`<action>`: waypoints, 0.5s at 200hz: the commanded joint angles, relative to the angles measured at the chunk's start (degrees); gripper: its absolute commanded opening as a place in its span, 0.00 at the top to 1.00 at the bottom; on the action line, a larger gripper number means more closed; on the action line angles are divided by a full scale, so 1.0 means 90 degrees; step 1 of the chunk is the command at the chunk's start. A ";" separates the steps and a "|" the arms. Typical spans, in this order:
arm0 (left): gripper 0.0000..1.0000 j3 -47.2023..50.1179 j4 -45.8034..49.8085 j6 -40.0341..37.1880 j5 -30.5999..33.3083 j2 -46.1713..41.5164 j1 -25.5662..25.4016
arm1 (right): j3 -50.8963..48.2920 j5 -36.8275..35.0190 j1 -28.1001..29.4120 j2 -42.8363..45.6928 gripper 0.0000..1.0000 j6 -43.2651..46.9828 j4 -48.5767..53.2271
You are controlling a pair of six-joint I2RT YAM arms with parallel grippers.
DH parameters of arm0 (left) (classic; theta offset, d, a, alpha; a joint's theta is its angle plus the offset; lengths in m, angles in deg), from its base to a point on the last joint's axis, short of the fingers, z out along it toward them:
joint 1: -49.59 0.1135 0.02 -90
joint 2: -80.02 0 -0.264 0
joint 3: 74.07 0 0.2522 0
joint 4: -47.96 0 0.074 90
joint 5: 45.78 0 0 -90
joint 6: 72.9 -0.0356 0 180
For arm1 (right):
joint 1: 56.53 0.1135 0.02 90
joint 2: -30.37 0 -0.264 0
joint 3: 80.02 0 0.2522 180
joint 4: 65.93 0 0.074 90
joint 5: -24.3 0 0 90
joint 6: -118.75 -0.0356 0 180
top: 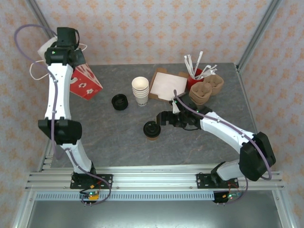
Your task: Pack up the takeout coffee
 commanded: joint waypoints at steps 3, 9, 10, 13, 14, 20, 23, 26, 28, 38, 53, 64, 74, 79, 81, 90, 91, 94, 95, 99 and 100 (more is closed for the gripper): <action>1.00 0.0165 -0.0084 -0.0011 0.0397 -0.0641 -0.0181 | -0.0190 0.0583 0.0190 -0.0220 0.09 -0.0589 -0.0651; 1.00 0.0205 -0.0114 -0.0020 0.0395 -0.0757 -0.0217 | -0.0211 0.0613 0.0255 -0.0274 0.09 -0.0635 -0.0758; 1.00 0.0206 -0.0122 -0.0015 0.0397 -0.0784 -0.0226 | -0.0214 0.0616 0.0267 -0.0279 0.09 -0.0641 -0.0771; 1.00 0.0226 -0.0134 -0.0019 0.0404 -0.0836 -0.0253 | -0.0224 0.0624 0.0299 -0.0307 0.09 -0.0657 -0.0823; 1.00 0.0232 -0.0137 -0.0020 0.0407 -0.0858 -0.0263 | -0.0226 0.0627 0.0313 -0.0319 0.09 -0.0662 -0.0843; 1.00 0.0259 -0.0148 -0.0018 0.0406 -0.0954 -0.0320 | -0.0232 0.0628 0.0381 -0.0365 0.09 -0.0685 -0.0942; 1.00 0.0273 -0.0152 -0.0036 0.0402 -0.1006 -0.0359 | -0.0236 0.0622 0.0420 -0.0399 0.09 -0.0693 -0.0982; 1.00 0.0292 -0.0167 -0.0044 0.0409 -0.1057 -0.0389 | -0.0230 0.0620 0.0445 -0.0420 0.09 -0.0703 -0.1018; 1.00 0.0302 -0.0173 -0.0048 0.0407 -0.1087 -0.0410 | -0.0228 0.0620 0.0474 -0.0442 0.09 -0.0705 -0.1041; 1.00 0.0372 -0.0188 -0.0068 0.0388 -0.1255 -0.0505 | -0.0185 0.0601 0.0576 -0.0546 0.10 -0.0715 -0.1130; 1.00 0.0500 -0.0233 -0.0077 0.0288 -0.1493 -0.0620 | -0.0132 0.0561 0.0706 -0.0672 0.11 -0.0724 -0.1238; 1.00 0.0644 -0.0303 -0.0079 0.0208 -0.1685 -0.0685 | -0.0094 0.0551 0.0790 -0.0771 0.12 -0.0734 -0.1337; 1.00 0.0737 -0.0343 -0.0059 0.0122 -0.1830 -0.0724 | -0.0005 0.0550 0.0872 -0.0864 0.12 -0.0732 -0.1370; 1.00 0.0779 -0.0352 -0.0050 0.0071 -0.1895 -0.0746 | 0.0043 0.0542 0.0920 -0.0918 0.12 -0.0730 -0.1383; 1.00 0.0790 -0.0354 -0.0045 0.0051 -0.1919 -0.0755 | 0.0060 0.0534 0.0942 -0.0932 0.12 -0.0729 -0.1381; 1.00 0.0831 -0.0353 -0.0021 0.0007 -0.2027 -0.0811 | 0.0146 0.0503 0.1039 -0.1037 0.12 -0.0740 -0.1401; 1.00 0.0837 -0.0354 -0.0020 0.0003 -0.2039 -0.0821 | 0.0155 0.0503 0.1049 -0.1046 0.12 -0.0737 -0.1405; 1.00 0.0849 -0.0354 -0.0021 -0.0005 -0.2062 -0.0837 | 0.0176 0.0499 0.1077 -0.1082 0.12 -0.0745 -0.1424; 1.00 0.0851 -0.0359 -0.0021 -0.0008 -0.2076 -0.0843 | 0.0189 0.0501 0.1092 -0.1097 0.13 -0.0750 -0.1426; 1.00 0.0866 -0.0366 -0.0025 -0.0016 -0.2119 -0.0888 | 0.0230 0.0497 0.1137 -0.1156 0.13 -0.0762 -0.1451; 1.00 0.0874 -0.0370 -0.0023 -0.0018 -0.2129 -0.0898 | 0.0240 0.0500 0.1152 -0.1168 0.13 -0.0763 -0.1460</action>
